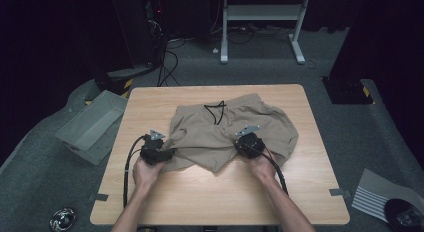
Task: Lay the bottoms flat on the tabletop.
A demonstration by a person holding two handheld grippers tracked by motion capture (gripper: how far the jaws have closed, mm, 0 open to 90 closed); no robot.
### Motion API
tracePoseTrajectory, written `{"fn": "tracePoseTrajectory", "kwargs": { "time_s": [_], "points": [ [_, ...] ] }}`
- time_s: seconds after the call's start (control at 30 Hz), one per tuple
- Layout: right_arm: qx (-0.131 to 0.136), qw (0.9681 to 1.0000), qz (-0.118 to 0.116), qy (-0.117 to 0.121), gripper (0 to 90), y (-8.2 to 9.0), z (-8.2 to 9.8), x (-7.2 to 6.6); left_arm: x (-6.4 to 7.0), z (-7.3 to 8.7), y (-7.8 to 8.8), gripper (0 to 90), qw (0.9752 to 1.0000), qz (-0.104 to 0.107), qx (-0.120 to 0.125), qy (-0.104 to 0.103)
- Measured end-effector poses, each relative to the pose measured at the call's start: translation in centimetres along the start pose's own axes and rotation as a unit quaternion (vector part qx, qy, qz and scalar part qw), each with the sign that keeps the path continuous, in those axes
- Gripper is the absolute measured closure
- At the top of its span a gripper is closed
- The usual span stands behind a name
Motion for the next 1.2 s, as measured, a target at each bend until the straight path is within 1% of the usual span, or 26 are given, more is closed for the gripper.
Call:
{"fn": "tracePoseTrajectory", "kwargs": {
  "time_s": [0.03, 0.1, 0.13, 0.17, 0.2, 0.23, 0.27, 0.33, 0.4, 0.43, 0.47, 0.5, 0.57, 0.6, 0.63, 0.67, 0.7, 0.73, 0.8, 0.87, 0.9, 0.93, 0.97, 1.1, 1.13, 1.2],
  "points": [
    [0.007, 1.0, -0.003, 0.003, 69.2, 0.3, 0.1, -0.4, 0.1, 0.2, 0.4, 38.3, 1.0, 0.004, 0.001, -0.001],
    [0.024, 0.9996, -0.002, 0.018, 66.1, 1.3, 0.2, -1.4, 0.3, 0.5, 1.2, 35.2, 0.9999, 0.012, 0.003, -0.001],
    [0.04, 0.9987, -0.008, 0.031, 64.4, 2.1, 0.2, -2.5, 0.4, 0.8, 1.6, 33.3, 0.9999, 0.011, 0.003, -0.002],
    [0.044, 0.9982, -0.009, 0.039, 63.9, 2.5, 0.2, -3.1, 0.5, 1.0, 1.9, 32.6, 1.0, 0.009, 0.004, 0.0],
    [0.044, 0.9982, -0.009, 0.039, 63.9, 2.5, 0.2, -3.1, 0.5, 1.2, 2.1, 32.6, 0.9999, 0.013, 0.003, 0.002],
    [0.049, 0.9977, -0.011, 0.047, 63.3, 2.7, 0.3, -3.6, 0.7, 1.4, 2.2, 31.9, 0.9997, 0.023, 0.004, 0.009],
    [0.051, 0.9972, -0.017, 0.051, 62.6, 2.8, 0.3, -4.1, 0.9, 1.7, 2.3, 31.7, 0.9995, 0.029, 0.002, 0.009],
    [0.047, 0.9966, -0.03, 0.06, 61.2, 2.5, 0.4, -5.0, 1.6, 2.1, 2.3, 31.8, 0.9996, 0.028, -0.006, 0.005],
    [0.041, 0.9961, -0.04, 0.066, 60.0, 1.9, 0.4, -5.9, 2.1, 2.5, 2.2, 31.7, 0.9996, 0.026, -0.008, 0.0],
    [0.029, 0.9959, -0.046, 0.073, 58.8, 1.1, 0.5, -6.5, 2.3, 2.6, 2.1, 31.9, 0.9997, 0.025, -0.008, 0.0],
    [0.029, 0.9959, -0.046, 0.073, 58.8, 1.1, 0.5, -6.5, 2.4, 2.6, 2.1, 31.9, 0.9997, 0.024, -0.007, -0.001],
    [0.02, 0.9959, -0.05, 0.073, 58.4, 0.6, 0.5, -6.7, 2.6, 2.7, 2.0, 32.0, 0.9995, 0.03, -0.006, 0.001],
    [0.001, 0.9956, -0.054, 0.077, 58.9, -0.4, 0.7, -6.9, 2.9, 2.8, 1.5, 32.1, 0.9994, 0.032, -0.012, -0.002],
    [-0.007, 0.9953, -0.057, 0.077, 61.3, -0.8, 0.8, -7.0, 3.1, 2.8, 1.2, 32.1, 0.9994, 0.031, -0.017, -0.005],
    [-0.008, 0.9953, -0.057, 0.078, 66.3, -1.1, 0.9, -7.0, 3.2, 2.9, 0.9, 32.2, 0.9993, 0.03, -0.022, -0.009],
    [-0.003, 0.9956, -0.049, 0.081, 71.1, -1.1, 0.9, -6.8, 3.4, 2.9, 0.5, 32.5, 0.9992, 0.027, -0.026, -0.012],
    [-0.002, 0.9955, -0.047, 0.082, 76.9, -1.1, 1.0, -6.7, 3.5, 2.9, 0.1, 32.6, 0.9992, 0.024, -0.031, -0.011],
    [-0.002, 0.9957, -0.047, 0.08, 81.1, -1.1, 1.0, -6.4, 3.5, 2.8, -0.2, 32.5, 0.999, 0.023, -0.035, -0.012],
    [-0.004, 0.9953, -0.053, 0.081, 87.5, -1.1, 1.0, -6.2, 3.6, 2.7, -0.6, 32.1, 0.9991, 0.015, -0.036, -0.013],
    [-0.007, 0.9946, -0.044, 0.094, 89.3, -0.9, 1.2, -6.2, 3.6, 2.6, -0.9, 31.9, 0.9992, 0.004, -0.037, -0.014],
    [-0.006, 0.9942, -0.04, 0.099, 89.6, -0.8, 1.2, -6.2, 3.6, 2.6, -1.1, 32.2, 0.9991, -0.006, -0.039, -0.018],
    [-0.005, 0.9941, -0.039, 0.101, 89.8, -0.8, 1.2, -6.2, 3.5, 2.6, -1.1, 32.3, 0.9992, -0.008, -0.035, -0.019],
    [-0.003, 0.9942, -0.042, 0.099, 89.9, -0.6, 1.2, -6.1, 3.5, 2.6, -1.1, 33.1, 0.9993, -0.007, -0.033, -0.016],
    [0.015, 0.9948, -0.038, 0.093, 90.0, 0.4, 0.9, -5.4, 3.0, 2.4, -1.1, 42.3, 0.999, -0.009, -0.032, -0.028],
    [0.021, 0.9949, -0.037, 0.091, 90.0, 0.7, 0.8, -5.1, 2.8, 2.3, -1.1, 44.1, 0.9989, -0.008, -0.035, -0.029],
    [0.032, 0.9952, -0.037, 0.085, 90.0, 1.5, 0.3, -4.7, 2.4, 2.1, -1.0, 44.6, 0.9983, -0.014, -0.044, -0.036]
  ]
}}
Point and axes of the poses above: each handheld gripper's, and its own axes: y roughly backward along the jaws, z roughly out of its underside, x roughly to its right, the point moved 4 cm from there along -y, roughly forward along the jaws, and after that the axes turned 14 degrees about -x, right-handed, at the moved point
